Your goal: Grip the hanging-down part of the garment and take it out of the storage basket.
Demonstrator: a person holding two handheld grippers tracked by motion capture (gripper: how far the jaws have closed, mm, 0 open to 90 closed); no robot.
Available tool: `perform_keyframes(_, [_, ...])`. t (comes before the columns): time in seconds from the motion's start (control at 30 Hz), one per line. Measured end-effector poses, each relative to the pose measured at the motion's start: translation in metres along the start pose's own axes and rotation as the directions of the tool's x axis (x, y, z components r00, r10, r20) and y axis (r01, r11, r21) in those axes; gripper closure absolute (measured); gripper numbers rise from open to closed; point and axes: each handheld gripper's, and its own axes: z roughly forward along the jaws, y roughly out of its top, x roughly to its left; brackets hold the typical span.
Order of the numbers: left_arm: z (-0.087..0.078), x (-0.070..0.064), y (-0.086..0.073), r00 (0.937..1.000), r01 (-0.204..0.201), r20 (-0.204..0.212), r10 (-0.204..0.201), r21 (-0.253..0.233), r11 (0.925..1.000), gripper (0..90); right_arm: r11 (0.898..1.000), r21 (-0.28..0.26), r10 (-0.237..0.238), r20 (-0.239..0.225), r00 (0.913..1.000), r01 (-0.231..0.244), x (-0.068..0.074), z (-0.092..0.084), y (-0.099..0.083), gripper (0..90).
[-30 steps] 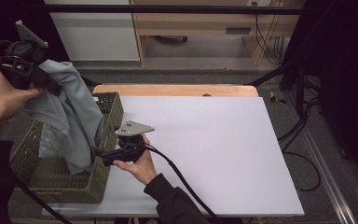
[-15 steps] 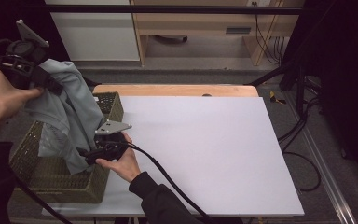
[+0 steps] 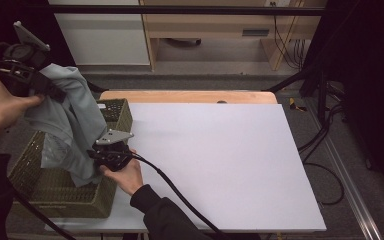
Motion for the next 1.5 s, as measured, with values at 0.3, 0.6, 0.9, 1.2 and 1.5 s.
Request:
perform_keyframes(0.3, [0.000,0.003,-0.001,1.0000,0.003,-0.001,-0.003,-0.005,1.0000,83.1,1.000,0.003,0.000,-0.029,0.9996,0.000,-0.010,-0.013,0.000,88.9])
perform_keyframes(0.6, [-0.004,0.004,-0.003,0.9999,0.009,-0.008,-0.009,-0.011,0.9999,83.1,1.000,-0.017,-0.020,-0.031,0.9993,0.019,-0.018,-0.041,0.006,89.0])
perform_keyframes(0.9, [-0.004,0.009,-0.007,0.9997,0.022,-0.010,-0.022,-0.019,0.9996,83.0,0.995,-0.078,-0.064,-0.007,0.9979,0.064,-0.023,-0.090,0.027,89.1])
perform_keyframes(1.2, [-0.007,0.008,-0.009,0.9997,0.020,-0.012,-0.020,-0.022,0.9996,83.0,0.990,-0.104,-0.096,0.035,0.9948,0.099,-0.025,-0.128,0.044,89.2])
perform_keyframes(1.5, [-0.008,0.000,-0.006,1.0000,0.002,-0.001,-0.002,-0.030,0.9996,83.0,0.977,-0.172,-0.109,0.087,0.9902,0.123,-0.029,-0.165,0.068,89.3])
